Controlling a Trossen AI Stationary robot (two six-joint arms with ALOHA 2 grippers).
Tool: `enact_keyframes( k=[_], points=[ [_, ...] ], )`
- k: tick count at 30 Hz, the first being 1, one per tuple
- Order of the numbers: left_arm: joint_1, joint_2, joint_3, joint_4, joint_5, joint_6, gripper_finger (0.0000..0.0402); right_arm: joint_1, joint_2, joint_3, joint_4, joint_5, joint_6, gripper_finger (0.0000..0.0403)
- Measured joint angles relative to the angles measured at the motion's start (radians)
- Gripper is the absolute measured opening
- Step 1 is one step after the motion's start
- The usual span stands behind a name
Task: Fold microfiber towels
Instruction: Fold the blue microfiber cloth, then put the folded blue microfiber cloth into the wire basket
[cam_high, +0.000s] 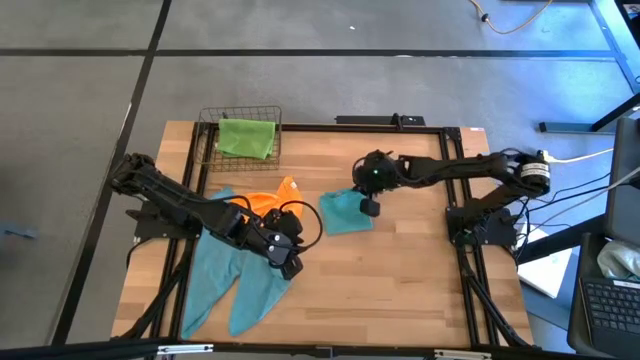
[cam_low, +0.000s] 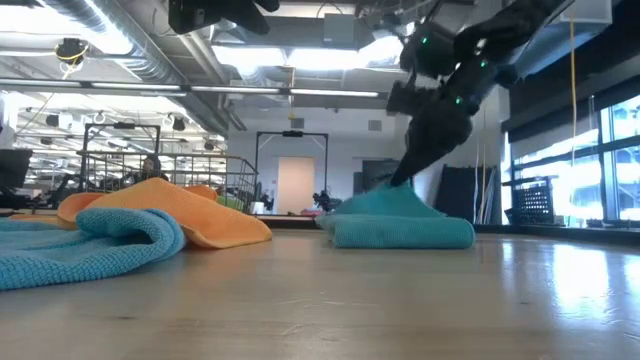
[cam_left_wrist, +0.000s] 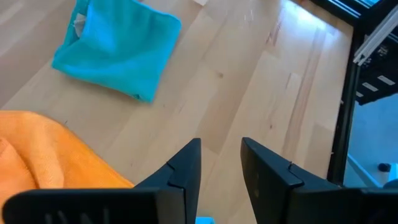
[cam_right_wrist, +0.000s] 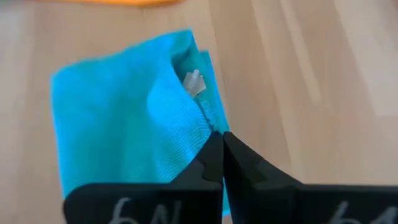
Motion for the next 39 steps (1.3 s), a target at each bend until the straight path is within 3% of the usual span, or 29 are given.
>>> enact_keyframes(
  k=[13, 20, 26, 30, 35, 39],
  points=[
    [-0.02, 0.0, 0.0, -0.021, 0.024, -0.008, 0.0105, -0.003, 0.083, 0.0, -0.066, 0.188, 0.109, 0.0015],
    [-0.017, 0.0, 0.0, -0.027, 0.024, -0.006, 0.0105, 0.0, 0.081, 0.0, -0.088, 0.054, 0.138, 0.0028],
    [-0.012, 0.0, 0.0, -0.033, -0.002, -0.003, 0.0105, 0.001, 0.001, 0.008, -0.135, 0.019, 0.177, 0.0108],
    [0.013, 0.0, 0.0, -0.023, -0.051, 0.042, 0.0105, -0.016, -0.09, 0.045, -0.177, 0.129, 0.162, 0.018],
    [0.066, 0.0, 0.0, 0.111, -0.072, 0.32, 0.0105, -0.033, -0.187, 0.094, -0.251, 0.222, 0.182, 0.0248],
    [0.168, 0.022, 0.001, 0.211, -0.057, 0.572, 0.0105, -0.033, -0.276, 0.169, -0.403, 0.221, 0.262, 0.0262]
  ],
)
